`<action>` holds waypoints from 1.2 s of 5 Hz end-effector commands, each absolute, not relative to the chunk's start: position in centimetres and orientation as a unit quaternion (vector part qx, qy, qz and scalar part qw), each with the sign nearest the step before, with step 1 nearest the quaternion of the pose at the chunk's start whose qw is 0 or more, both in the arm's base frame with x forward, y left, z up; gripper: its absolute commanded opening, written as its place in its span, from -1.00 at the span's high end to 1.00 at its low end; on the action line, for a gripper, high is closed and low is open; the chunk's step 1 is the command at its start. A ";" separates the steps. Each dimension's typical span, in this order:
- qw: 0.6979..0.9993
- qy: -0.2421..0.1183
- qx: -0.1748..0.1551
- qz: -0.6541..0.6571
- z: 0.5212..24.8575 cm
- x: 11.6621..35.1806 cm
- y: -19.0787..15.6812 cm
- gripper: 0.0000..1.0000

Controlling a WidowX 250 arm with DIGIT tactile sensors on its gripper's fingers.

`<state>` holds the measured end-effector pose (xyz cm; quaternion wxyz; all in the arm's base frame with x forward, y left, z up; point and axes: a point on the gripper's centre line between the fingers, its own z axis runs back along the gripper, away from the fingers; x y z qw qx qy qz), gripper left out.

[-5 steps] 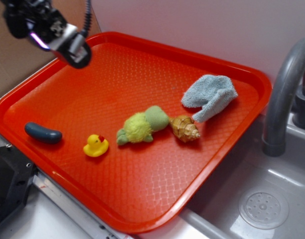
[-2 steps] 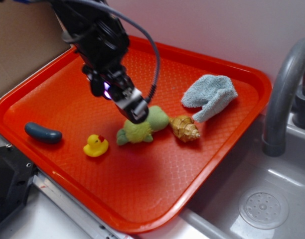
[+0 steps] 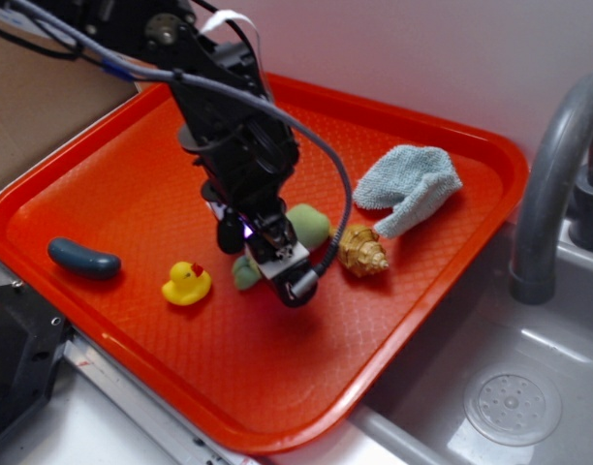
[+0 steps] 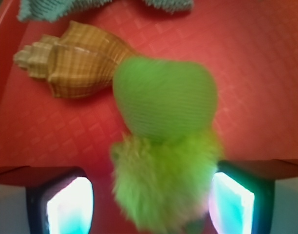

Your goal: Grab the green animal.

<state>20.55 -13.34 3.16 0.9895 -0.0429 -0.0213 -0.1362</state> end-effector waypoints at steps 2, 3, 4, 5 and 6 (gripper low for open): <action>0.993 -0.032 -0.042 -0.108 3.4 21.3 -12.3 1.00; 0.992 -0.039 -0.040 -0.111 3.8 21.3 -12.1 1.00; 0.992 -0.060 -0.023 -0.105 6.6 21.2 -11.6 1.00; 0.994 -0.080 -0.035 -0.070 9.6 21.7 -10.3 1.00; 0.995 -0.100 -0.007 -0.007 13.1 21.5 -7.5 1.00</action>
